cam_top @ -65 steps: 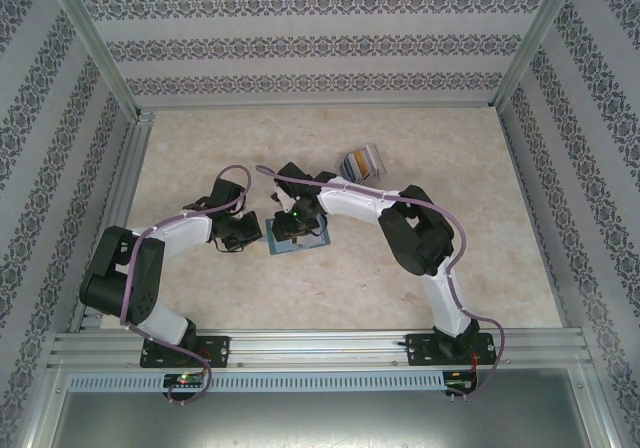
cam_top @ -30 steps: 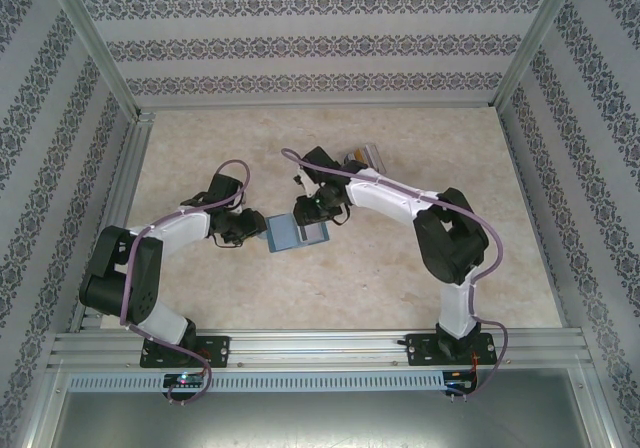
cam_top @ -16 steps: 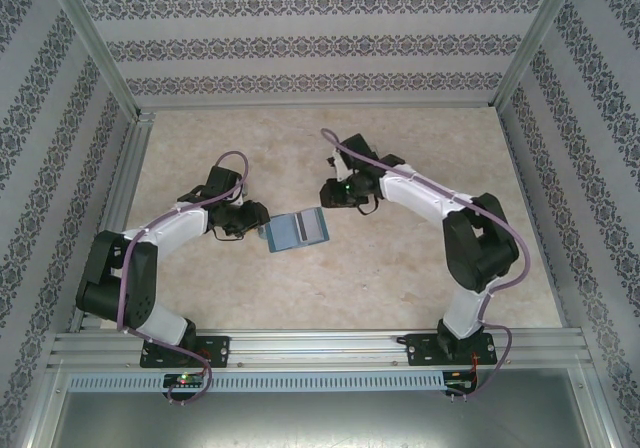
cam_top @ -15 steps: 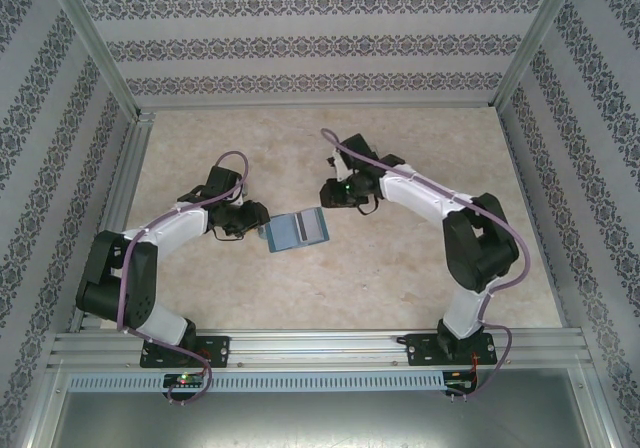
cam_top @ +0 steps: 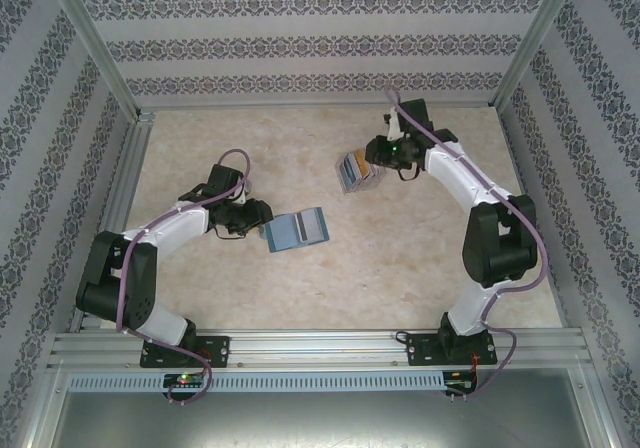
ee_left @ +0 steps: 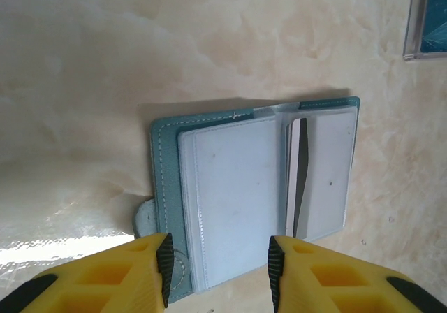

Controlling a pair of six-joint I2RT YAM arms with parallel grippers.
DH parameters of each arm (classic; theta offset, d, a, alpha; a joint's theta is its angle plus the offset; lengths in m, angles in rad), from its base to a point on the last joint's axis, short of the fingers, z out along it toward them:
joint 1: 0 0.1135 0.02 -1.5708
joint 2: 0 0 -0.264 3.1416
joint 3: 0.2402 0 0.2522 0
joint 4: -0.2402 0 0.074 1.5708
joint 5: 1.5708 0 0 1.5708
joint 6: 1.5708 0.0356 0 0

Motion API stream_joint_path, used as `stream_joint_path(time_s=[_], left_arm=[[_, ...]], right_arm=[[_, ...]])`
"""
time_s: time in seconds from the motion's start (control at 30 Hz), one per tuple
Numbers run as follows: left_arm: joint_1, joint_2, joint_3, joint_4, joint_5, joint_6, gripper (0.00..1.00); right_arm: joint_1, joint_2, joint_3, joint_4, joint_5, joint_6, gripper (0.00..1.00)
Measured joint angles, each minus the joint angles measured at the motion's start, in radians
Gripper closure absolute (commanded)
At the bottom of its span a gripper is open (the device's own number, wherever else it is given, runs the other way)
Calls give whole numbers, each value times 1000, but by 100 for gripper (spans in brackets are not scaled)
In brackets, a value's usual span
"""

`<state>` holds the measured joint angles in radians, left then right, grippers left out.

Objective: Put the credit cards into the card holder
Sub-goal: Insert the credit card into the card slot, then pick up the credit card from the storage box.

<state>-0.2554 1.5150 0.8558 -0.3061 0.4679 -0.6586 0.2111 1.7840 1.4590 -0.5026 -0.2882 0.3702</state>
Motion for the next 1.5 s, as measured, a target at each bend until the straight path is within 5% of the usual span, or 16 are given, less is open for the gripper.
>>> stream_joint_path(time_s=[0.53, 1.5], left_arm=[[-8, 20, 24, 0, 0, 0, 57], [-12, 59, 51, 0, 3, 1, 57]], right_arm=[[-26, 261, 225, -87, -15, -71, 65], [-26, 366, 313, -153, -2, -112, 65]])
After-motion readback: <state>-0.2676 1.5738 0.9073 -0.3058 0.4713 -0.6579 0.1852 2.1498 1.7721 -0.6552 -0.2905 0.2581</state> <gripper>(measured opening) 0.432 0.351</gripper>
